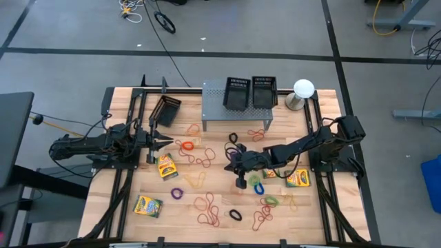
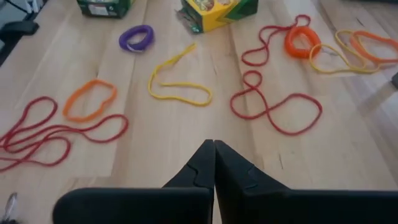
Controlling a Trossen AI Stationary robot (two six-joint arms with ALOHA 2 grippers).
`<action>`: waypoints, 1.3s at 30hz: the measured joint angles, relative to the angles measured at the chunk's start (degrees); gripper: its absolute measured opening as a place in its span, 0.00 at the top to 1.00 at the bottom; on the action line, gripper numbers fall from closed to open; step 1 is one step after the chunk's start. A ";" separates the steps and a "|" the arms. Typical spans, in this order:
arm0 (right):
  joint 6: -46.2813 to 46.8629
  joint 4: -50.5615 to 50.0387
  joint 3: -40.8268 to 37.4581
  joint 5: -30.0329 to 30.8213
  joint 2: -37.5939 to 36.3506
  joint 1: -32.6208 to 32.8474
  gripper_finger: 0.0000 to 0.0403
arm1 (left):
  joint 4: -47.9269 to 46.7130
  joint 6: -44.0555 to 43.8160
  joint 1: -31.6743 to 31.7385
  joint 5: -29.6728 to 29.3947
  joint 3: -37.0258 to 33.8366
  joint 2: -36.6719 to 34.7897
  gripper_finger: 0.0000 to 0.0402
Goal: Sort rubber bands into baskets
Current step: Put the top black basket into the shelf
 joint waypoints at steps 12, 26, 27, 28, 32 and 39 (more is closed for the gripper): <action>0.93 3.34 0.15 -0.15 0.00 0.40 0.98 | 5.54 8.53 0.01 0.02 0.01 0.00 0.88; -1.14 5.99 0.15 -0.04 0.00 0.62 0.98 | -2.39 -20.01 1.50 -16.94 7.77 2.98 0.88; -1.19 6.07 0.15 -0.04 0.00 0.62 0.98 | -9.45 -20.35 2.07 -20.23 10.46 4.51 0.88; -1.23 6.16 0.15 -0.04 0.00 0.62 0.98 | -15.01 -21.26 2.64 -23.02 13.08 6.54 0.88; -1.30 6.39 0.15 -0.04 0.00 0.62 0.98 | -31.23 -25.93 6.13 -28.78 22.78 16.41 0.88; -1.62 7.60 0.15 -0.07 0.00 0.62 0.98 | -41.88 -27.36 16.61 -27.84 34.57 35.84 0.88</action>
